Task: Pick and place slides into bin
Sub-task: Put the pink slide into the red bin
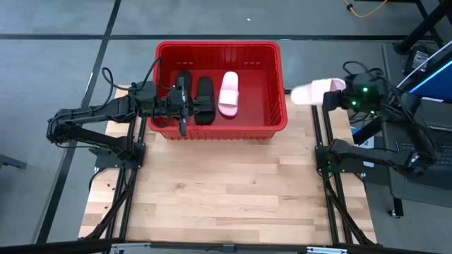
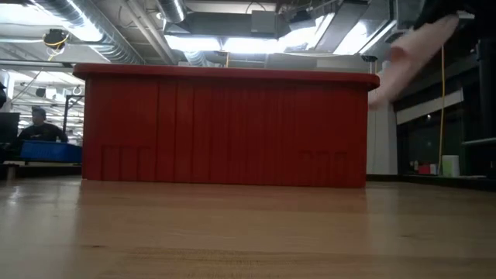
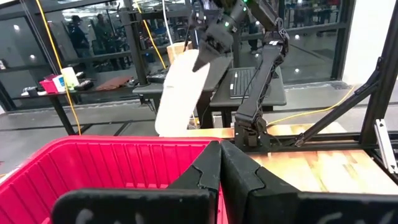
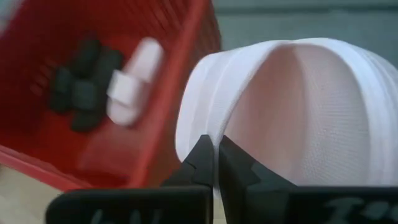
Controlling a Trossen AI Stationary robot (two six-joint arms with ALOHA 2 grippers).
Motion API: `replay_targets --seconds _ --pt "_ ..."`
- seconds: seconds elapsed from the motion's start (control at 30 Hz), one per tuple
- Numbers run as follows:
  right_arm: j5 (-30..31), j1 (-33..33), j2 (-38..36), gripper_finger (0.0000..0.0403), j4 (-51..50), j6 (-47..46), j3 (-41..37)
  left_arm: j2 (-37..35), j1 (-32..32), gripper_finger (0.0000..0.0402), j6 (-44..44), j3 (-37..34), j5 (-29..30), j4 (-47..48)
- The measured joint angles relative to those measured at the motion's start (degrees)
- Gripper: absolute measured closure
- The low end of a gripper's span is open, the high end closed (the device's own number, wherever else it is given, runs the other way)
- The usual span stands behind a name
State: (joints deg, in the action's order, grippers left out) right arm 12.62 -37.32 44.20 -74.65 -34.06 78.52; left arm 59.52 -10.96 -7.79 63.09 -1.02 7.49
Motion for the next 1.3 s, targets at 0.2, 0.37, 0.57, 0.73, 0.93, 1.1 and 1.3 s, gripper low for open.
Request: replay_targets --seconds 0.2,0.37,0.57,0.73,0.93,1.1,1.3 --pt "0.0 0.0 -0.4 0.0394 11.4 5.4 0.0 0.3 0.0 0.0394 0.1 0.0 0.0 -1.3" --pt "0.0 0.0 1.4 0.0394 17.8 8.9 0.0 3.0 0.0 0.038 -0.4 0.1 -0.8 -8.9" --pt "-2.5 0.0 4.7 0.0394 26.6 12.3 0.0 9.3 0.0 0.0354 -2.6 0.1 -1.8 -18.0" --pt "-7.9 0.0 8.4 0.0394 33.1 13.9 0.0 14.5 0.0 0.0324 -2.7 0.6 -1.2 -25.0" --pt "-12.5 2.3 13.0 0.0394 40.5 15.5 0.0 18.3 0.0 0.0285 -1.6 4.2 -1.0 -26.4" --pt "-14.4 5.7 16.7 0.0394 48.5 17.7 0.0 20.4 -0.1 0.0262 -2.9 5.6 4.5 -26.8" --pt "-14.4 9.1 21.2 0.0394 55.7 18.1 0.0 21.3 -1.6 0.0249 -3.5 5.7 13.7 -27.5"
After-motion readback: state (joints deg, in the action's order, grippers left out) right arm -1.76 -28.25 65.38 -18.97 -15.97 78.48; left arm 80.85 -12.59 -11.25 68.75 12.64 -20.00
